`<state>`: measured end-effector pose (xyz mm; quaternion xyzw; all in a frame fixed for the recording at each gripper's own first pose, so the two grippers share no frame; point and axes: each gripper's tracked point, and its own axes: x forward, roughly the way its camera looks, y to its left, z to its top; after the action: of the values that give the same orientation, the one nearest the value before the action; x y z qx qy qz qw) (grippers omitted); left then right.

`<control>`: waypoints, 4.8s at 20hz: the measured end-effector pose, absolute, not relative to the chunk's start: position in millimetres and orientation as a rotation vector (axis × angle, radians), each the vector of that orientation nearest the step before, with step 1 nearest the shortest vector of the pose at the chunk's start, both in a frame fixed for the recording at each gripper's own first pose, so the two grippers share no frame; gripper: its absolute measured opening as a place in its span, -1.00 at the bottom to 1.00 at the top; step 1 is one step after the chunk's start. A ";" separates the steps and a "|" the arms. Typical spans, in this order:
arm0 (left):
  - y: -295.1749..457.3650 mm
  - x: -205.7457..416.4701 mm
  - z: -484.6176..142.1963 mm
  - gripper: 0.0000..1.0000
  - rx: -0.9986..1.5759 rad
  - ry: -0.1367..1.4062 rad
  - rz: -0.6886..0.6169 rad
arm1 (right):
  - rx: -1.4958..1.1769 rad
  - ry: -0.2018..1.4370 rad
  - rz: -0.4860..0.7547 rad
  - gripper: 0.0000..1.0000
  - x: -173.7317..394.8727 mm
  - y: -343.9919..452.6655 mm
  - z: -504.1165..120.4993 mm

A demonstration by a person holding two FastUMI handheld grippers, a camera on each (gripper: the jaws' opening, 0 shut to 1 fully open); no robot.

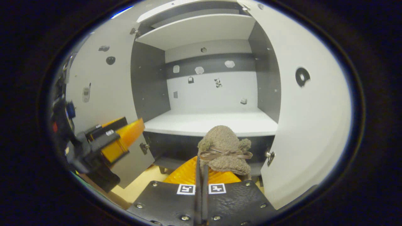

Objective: Grab one shoe with the right hand and put it into the shoe cabinet, grab the other shoe with the left hand and put it into the shoe cabinet; then close the right door with the right hand and the left door with the left hand.

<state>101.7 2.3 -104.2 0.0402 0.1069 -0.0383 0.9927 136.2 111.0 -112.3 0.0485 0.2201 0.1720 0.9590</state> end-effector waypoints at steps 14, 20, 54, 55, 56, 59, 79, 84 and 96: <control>5.1 100.8 -101.1 0.92 0.059 0.210 -0.073 | 0.007 0.493 0.210 -0.97 335.1 114.0 -56.3; 15.4 105.9 -105.2 0.92 0.040 0.223 -0.058 | -0.058 0.510 0.254 -0.88 394.7 131.3 -106.0; -20.1 51.3 -145.6 0.95 -0.007 0.306 -0.092 | -0.007 -0.061 0.149 0.95 120.0 40.3 30.7; -18.4 41.9 -163.2 0.94 0.011 0.340 -0.094 | -0.014 -0.078 0.141 0.96 112.9 36.3 31.0; -16.2 31.1 -181.2 0.94 0.022 0.384 -0.093 | -0.018 -0.083 0.144 0.96 105.4 35.4 29.2; -15.5 7.7 -227.5 0.96 0.031 0.463 -0.096 | 0.030 -0.079 0.178 0.97 89.5 37.4 24.2; 19.8 -91.3 -418.5 0.83 -0.016 0.999 -0.035 | 0.120 -0.055 0.180 0.96 80.4 21.4 -13.0; 2.3 -97.2 -435.6 0.19 -0.095 1.096 -0.085 | 0.111 -0.062 0.193 0.96 75.5 17.7 -14.9; -1.1 -60.1 -350.5 -0.98 0.027 0.862 -0.099 | 0.125 -0.083 0.195 0.97 70.1 7.7 -8.7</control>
<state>-60.1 -1.1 -350.5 0.0132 0.4177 -0.0479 0.9072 70.1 7.7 -8.7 0.0621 -0.0415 0.0970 0.9925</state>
